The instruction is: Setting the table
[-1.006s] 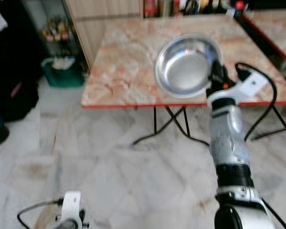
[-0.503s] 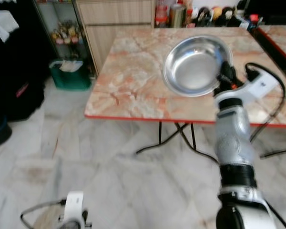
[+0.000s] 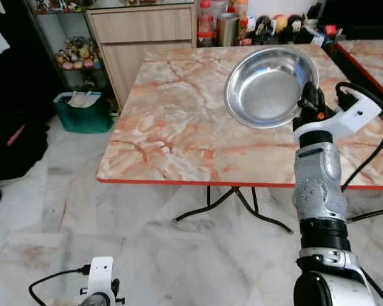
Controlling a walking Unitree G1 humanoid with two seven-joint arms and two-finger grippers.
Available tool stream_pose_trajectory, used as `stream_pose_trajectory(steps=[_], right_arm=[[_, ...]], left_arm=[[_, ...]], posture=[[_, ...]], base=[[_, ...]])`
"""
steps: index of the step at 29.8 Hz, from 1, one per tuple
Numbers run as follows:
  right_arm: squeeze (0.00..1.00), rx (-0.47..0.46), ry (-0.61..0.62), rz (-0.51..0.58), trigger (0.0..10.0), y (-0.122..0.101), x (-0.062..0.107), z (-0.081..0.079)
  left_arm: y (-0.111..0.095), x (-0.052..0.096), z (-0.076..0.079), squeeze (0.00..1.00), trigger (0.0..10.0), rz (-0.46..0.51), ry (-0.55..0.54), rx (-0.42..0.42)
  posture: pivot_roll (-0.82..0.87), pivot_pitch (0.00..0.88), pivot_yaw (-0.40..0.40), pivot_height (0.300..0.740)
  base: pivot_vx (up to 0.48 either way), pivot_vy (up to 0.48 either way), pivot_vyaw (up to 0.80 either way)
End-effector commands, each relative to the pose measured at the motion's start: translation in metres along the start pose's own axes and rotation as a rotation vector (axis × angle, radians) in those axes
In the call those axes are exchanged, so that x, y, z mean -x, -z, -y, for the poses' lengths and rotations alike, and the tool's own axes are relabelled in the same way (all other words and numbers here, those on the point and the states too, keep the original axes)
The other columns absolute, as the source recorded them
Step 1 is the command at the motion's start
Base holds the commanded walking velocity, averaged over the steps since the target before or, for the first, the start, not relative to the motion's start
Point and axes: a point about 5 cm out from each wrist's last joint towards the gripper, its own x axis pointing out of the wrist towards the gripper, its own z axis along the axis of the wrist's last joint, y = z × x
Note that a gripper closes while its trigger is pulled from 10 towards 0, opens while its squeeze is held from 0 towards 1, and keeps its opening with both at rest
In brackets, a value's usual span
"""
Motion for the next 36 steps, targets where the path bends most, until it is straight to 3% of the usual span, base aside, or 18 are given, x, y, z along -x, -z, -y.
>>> stream_pose_trajectory(steps=[1, 13, 22, 29, 36], right_arm=[[0.00, 0.007, -0.022, 0.015, 10.0, -0.004, -0.003, -0.006], [0.00, 0.018, -0.023, 0.006, 10.0, -0.004, 0.000, -0.007], [0.00, 0.037, 0.016, -0.049, 10.0, 0.003, 0.020, 0.006], [0.00, 0.033, 0.023, -0.096, 10.0, 0.008, 0.034, 0.007], [0.00, -0.006, 0.063, -0.211, 10.0, 0.019, 0.063, 0.017]], left_arm=[[0.004, 0.001, -0.006, 0.00, 10.0, -0.017, -0.017, 0.000], [0.004, 0.001, -0.007, 0.00, 10.0, -0.019, -0.018, -0.002], [0.006, 0.002, -0.006, 0.00, 10.0, -0.026, -0.014, -0.004], [0.006, 0.002, -0.006, 0.00, 10.0, -0.022, -0.018, 0.000], [0.010, 0.003, -0.007, 0.00, 10.0, -0.035, -0.016, -0.001]], posture=[[-0.03, 0.098, 0.048, 0.740], [-0.03, 0.107, 0.049, 0.740], [-0.05, 0.125, 0.051, 0.740], [-0.05, 0.128, 0.047, 0.740], [-0.06, 0.116, 0.040, 0.740]], base=[[0.360, 0.000, 0.00], [0.358, 0.000, 0.00], [0.338, 0.000, 0.00], [0.000, 0.000, 0.00], [0.000, 0.000, 0.00]])
